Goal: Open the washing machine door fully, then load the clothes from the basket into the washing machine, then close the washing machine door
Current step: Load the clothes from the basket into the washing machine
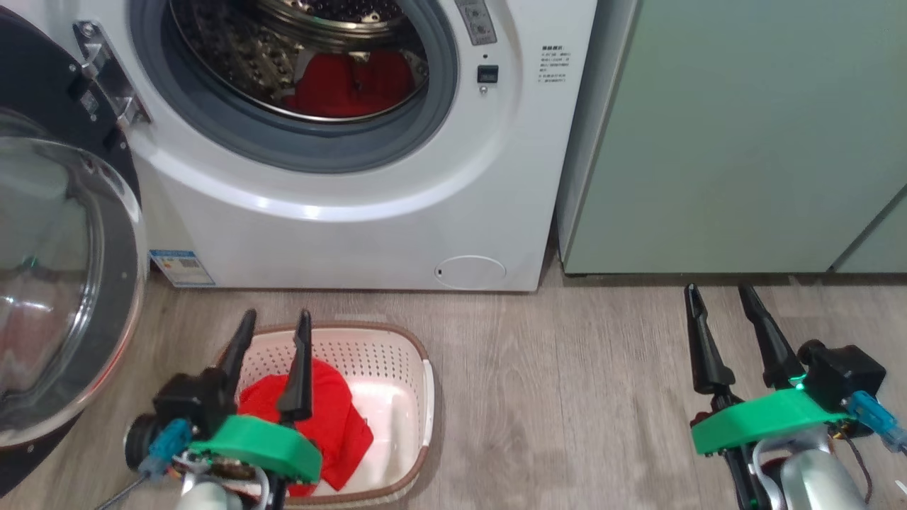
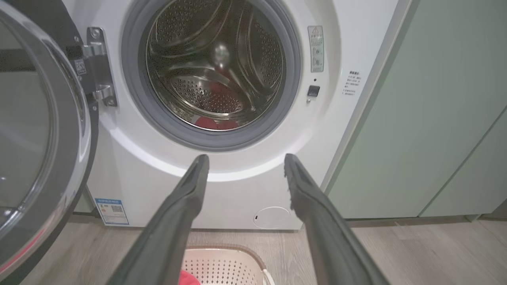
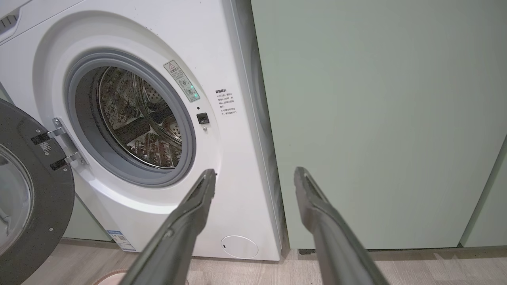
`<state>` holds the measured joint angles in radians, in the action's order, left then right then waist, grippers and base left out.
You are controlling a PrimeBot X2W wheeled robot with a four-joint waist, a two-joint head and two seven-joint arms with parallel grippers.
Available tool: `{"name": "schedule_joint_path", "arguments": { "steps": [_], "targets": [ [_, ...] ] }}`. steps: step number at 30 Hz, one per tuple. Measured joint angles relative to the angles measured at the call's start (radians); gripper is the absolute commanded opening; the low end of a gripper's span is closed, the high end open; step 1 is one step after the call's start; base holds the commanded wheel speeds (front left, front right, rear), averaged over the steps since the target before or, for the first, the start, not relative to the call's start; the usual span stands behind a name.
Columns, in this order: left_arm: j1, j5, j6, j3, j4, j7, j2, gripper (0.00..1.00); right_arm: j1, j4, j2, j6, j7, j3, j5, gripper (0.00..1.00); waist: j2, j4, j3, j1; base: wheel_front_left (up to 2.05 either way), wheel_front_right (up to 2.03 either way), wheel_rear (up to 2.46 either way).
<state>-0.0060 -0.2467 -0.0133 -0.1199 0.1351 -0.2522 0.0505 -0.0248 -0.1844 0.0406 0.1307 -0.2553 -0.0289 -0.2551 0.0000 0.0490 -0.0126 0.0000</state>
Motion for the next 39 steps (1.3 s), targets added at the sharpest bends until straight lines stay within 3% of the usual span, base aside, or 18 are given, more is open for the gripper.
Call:
{"name": "schedule_joint_path", "arguments": {
  "steps": [11,20,29,39],
  "targets": [
    [-0.026,0.025,0.006,-0.004,0.253,0.0,0.0,1.0,-0.014,0.012,0.0,0.0,0.0,0.011,0.011,1.0,0.0,0.011,-0.101,0.0001,0.0,0.0,0.0],
    [-0.191,0.09,-0.028,-0.002,0.558,0.0,0.014,1.0,-0.076,0.036,0.0,0.0,0.0,0.011,0.035,1.0,0.0,0.049,-0.217,0.0001,0.0,0.0,0.0],
    [-0.417,0.131,-0.054,-0.013,0.871,0.0,0.075,1.0,-0.151,0.067,0.0,0.0,0.0,0.031,0.032,1.0,0.0,0.094,-0.387,0.0003,0.0,0.0,0.0],
    [-0.641,0.178,-0.063,-0.054,1.086,0.03,0.156,1.0,-0.192,0.1,0.0,0.0,0.0,0.049,-0.014,1.0,0.0,0.178,-0.574,0.0002,0.0,0.0,0.0]
  ]
}}
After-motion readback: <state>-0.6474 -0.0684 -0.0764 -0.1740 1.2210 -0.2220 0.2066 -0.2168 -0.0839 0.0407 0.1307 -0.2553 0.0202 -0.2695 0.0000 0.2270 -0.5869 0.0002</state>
